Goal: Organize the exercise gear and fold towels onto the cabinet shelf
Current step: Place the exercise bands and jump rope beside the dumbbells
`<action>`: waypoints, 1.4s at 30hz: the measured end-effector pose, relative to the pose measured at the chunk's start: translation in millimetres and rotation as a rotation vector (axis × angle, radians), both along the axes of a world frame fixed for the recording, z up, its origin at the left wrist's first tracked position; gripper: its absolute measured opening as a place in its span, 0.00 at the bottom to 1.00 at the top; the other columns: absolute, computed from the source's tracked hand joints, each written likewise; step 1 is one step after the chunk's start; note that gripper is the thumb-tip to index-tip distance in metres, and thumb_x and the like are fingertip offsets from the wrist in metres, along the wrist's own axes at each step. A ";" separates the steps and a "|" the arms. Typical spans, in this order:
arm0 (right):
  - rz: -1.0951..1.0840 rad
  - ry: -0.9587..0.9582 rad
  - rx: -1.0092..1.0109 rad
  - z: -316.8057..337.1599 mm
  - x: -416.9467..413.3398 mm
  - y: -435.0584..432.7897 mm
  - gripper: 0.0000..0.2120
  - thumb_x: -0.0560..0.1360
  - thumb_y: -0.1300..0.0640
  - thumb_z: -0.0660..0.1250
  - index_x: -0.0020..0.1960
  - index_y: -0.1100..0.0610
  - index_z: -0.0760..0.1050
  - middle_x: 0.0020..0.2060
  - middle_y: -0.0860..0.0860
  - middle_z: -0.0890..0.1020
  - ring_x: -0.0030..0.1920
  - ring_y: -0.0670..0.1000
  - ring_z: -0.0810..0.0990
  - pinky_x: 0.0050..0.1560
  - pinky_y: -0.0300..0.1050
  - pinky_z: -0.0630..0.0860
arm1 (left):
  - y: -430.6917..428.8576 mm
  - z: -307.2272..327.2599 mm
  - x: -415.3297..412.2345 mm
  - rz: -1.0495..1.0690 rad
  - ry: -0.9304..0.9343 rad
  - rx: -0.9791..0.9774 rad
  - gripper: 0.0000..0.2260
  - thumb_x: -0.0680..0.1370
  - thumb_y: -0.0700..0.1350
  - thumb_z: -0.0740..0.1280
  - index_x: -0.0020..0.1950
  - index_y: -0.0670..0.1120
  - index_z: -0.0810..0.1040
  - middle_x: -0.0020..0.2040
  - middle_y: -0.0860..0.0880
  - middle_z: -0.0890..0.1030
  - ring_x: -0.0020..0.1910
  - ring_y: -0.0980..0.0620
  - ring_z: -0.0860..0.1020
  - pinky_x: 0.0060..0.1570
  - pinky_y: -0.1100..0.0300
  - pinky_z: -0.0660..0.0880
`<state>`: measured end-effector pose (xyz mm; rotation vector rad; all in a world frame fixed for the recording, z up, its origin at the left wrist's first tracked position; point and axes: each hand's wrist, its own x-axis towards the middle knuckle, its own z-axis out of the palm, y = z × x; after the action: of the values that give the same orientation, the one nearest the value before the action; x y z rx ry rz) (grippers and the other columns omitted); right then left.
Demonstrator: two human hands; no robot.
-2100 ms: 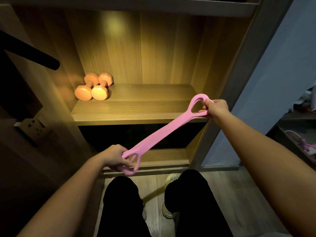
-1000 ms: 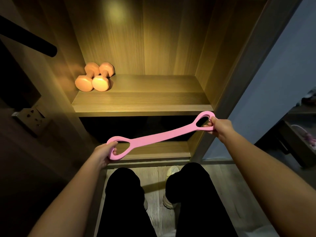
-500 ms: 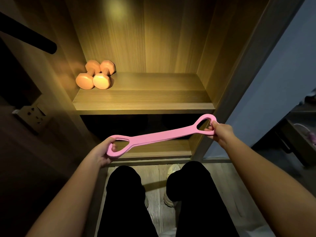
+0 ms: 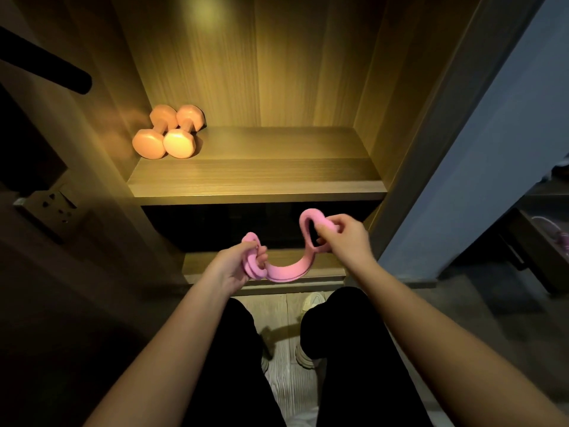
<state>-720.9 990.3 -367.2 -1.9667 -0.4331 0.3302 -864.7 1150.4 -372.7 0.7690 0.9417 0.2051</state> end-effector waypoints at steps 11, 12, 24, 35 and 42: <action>0.259 -0.099 -0.073 -19.4 -53.2 14.9 0.12 0.73 0.56 0.72 0.57 0.55 0.81 0.44 0.45 0.83 0.45 0.43 0.81 0.46 0.38 0.79 | -29.5 -5.5 6.0 -0.116 0.124 0.086 0.08 0.81 0.46 0.63 0.49 0.44 0.79 0.41 0.47 0.81 0.36 0.53 0.78 0.29 0.62 0.72; 0.267 -0.101 -0.069 -19.8 -54.0 14.8 0.12 0.74 0.56 0.72 0.57 0.55 0.81 0.45 0.46 0.83 0.45 0.43 0.81 0.46 0.37 0.79 | -29.5 -5.6 5.5 -0.128 0.140 0.100 0.08 0.80 0.46 0.63 0.47 0.44 0.79 0.39 0.48 0.81 0.33 0.54 0.76 0.29 0.63 0.68; 0.182 -0.130 0.039 -17.3 -53.0 14.7 0.14 0.76 0.55 0.69 0.61 0.55 0.80 0.50 0.47 0.83 0.50 0.44 0.80 0.50 0.40 0.80 | -27.2 -5.1 -1.5 -0.032 -0.011 -0.078 0.05 0.76 0.38 0.70 0.50 0.37 0.78 0.36 0.41 0.84 0.36 0.46 0.85 0.28 0.58 0.79; 0.377 -0.068 -0.017 -20.8 -51.4 12.1 0.15 0.78 0.56 0.67 0.64 0.55 0.78 0.54 0.49 0.83 0.54 0.46 0.80 0.55 0.44 0.79 | -28.0 -5.9 -5.4 -0.050 -0.029 -0.099 0.07 0.76 0.37 0.71 0.50 0.36 0.78 0.37 0.39 0.84 0.38 0.44 0.85 0.30 0.56 0.81; 0.640 -0.087 -0.083 -14.4 -50.4 3.5 0.16 0.79 0.56 0.66 0.64 0.42 0.73 0.52 0.39 0.80 0.54 0.40 0.78 0.54 0.35 0.75 | -24.4 -8.5 -11.6 -0.055 -0.031 -0.126 0.07 0.77 0.38 0.69 0.52 0.35 0.78 0.38 0.40 0.85 0.38 0.45 0.85 0.30 0.55 0.82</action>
<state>-771.3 993.7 -381.7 -1.8838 -1.1236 0.6724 -876.4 1126.0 -381.2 0.6730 0.8945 0.1083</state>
